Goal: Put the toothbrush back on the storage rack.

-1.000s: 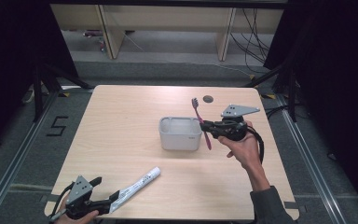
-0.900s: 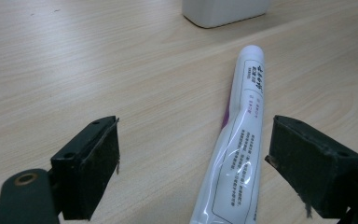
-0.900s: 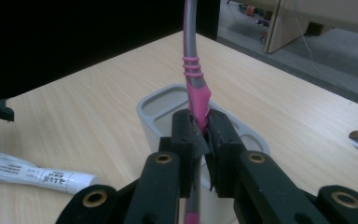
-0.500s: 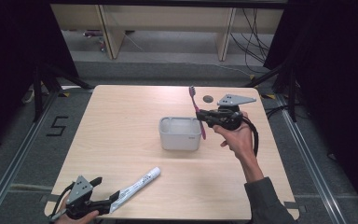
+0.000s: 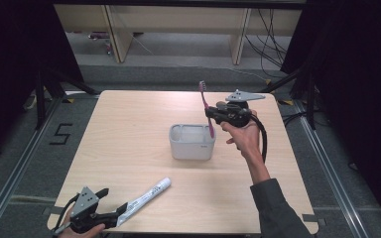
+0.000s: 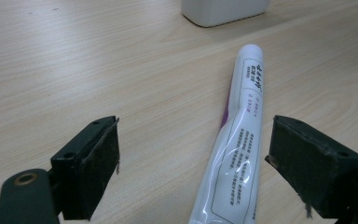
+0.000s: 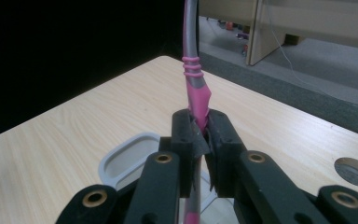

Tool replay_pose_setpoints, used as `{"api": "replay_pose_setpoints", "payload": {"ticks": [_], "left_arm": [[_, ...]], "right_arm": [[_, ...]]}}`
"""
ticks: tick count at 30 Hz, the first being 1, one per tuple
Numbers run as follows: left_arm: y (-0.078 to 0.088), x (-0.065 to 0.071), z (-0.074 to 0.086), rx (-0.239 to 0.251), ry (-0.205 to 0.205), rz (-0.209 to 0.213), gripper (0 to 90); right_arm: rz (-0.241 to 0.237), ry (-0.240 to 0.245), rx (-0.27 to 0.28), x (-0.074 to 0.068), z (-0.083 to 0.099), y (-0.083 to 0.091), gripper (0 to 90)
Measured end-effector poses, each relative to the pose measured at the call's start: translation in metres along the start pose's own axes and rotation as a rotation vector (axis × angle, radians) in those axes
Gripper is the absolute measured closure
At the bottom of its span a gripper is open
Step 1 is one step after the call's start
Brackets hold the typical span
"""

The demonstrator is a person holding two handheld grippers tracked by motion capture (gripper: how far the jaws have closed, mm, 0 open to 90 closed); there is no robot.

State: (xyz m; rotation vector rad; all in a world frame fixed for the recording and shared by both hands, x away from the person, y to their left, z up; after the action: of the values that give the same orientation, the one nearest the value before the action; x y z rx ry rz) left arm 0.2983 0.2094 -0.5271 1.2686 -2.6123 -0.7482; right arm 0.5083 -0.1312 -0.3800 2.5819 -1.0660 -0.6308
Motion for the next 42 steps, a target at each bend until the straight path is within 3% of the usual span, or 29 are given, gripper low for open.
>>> {"api": "replay_pose_setpoints", "payload": {"ticks": [1,2,4,5,9,12,13,15,17,19,22,23,25,27,28,29,30,36,41,42], "left_arm": [[0.000,0.000,0.000,-0.003,-0.001,0.000,15.3],[0.000,0.000,0.000,-0.006,0.000,-0.002,15.3],[0.000,0.000,0.000,-0.003,-0.001,0.001,15.3],[0.000,0.000,0.000,-0.001,-0.001,0.001,15.3],[0.000,0.000,0.000,0.000,0.000,0.001,15.3],[0.000,0.000,0.000,0.000,0.001,0.001,15.3],[0.000,0.001,0.000,0.004,0.005,0.001,15.3],[0.000,0.001,0.000,0.003,0.004,0.001,15.3],[0.000,0.000,0.000,-0.001,0.000,0.001,15.3],[0.000,0.001,0.000,0.004,0.005,0.000,15.3],[0.000,0.000,0.000,0.000,0.000,0.001,15.3],[0.000,0.000,0.000,-0.001,0.000,0.001,15.3],[0.000,0.001,0.000,0.003,0.004,0.001,15.3],[0.000,0.001,0.000,0.002,0.004,0.001,15.3],[0.000,0.000,0.000,-0.001,0.000,0.001,15.3],[0.000,0.000,0.000,-0.001,0.000,0.001,15.3],[0.000,0.000,0.000,-0.001,0.001,0.001,15.3],[0.000,0.001,0.000,0.002,0.003,0.001,15.3],[0.000,0.001,0.000,0.002,0.003,0.001,15.3],[0.000,0.000,0.000,-0.003,-0.002,0.002,15.3]], "right_arm": [[0.003,-0.016,-0.001,0.000,0.000,-0.002,82.8],[0.008,0.005,0.011,0.004,-0.001,-0.004,82.8],[0.023,0.005,0.011,0.006,-0.001,-0.008,82.8],[0.017,-0.025,0.006,0.005,0.001,-0.010,82.8],[0.028,-0.032,0.000,0.011,0.003,-0.017,82.7],[0.039,-0.014,0.010,0.016,0.004,-0.020,82.8],[0.033,-0.041,0.002,0.017,0.006,-0.023,82.8],[0.049,-0.022,0.012,0.020,0.007,-0.025,82.8],[0.047,-0.063,0.005,0.020,0.010,-0.026,82.8],[0.053,-0.036,0.016,0.025,0.011,-0.028,82.8],[0.058,-0.071,0.012,0.025,0.014,-0.028,82.8],[0.053,-0.052,0.025,0.027,0.014,-0.029,82.8],[0.068,-0.077,0.017,0.027,0.017,-0.029,82.8],[0.061,-0.054,0.036,0.029,0.016,-0.030,82.8],[0.069,-0.094,0.018,0.029,0.020,-0.030,82.7],[0.063,-0.067,0.029,0.031,0.020,-0.032,82.8],[0.068,-0.093,0.015,0.031,0.022,-0.032,82.7],[0.074,-0.069,0.030,0.034,0.026,-0.035,82.7],[0.061,-0.092,0.015,0.033,0.033,-0.038,82.7],[0.072,-0.070,0.026,0.035,0.033,-0.039,82.7]]}}
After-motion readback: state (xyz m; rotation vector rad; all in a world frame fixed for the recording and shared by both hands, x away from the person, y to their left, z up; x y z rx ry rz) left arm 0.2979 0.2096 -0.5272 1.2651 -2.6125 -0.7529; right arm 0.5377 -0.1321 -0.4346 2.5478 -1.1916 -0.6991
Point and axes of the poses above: each handheld gripper's, and its own axes: y roughly backward along the jaws, z roughly out of its underside, x roughly to its right, the point moved 6 cm from there along -y, roughly forward along the jaws, and after that the axes turned 12 degrees about -y, right-handed, at the moved point
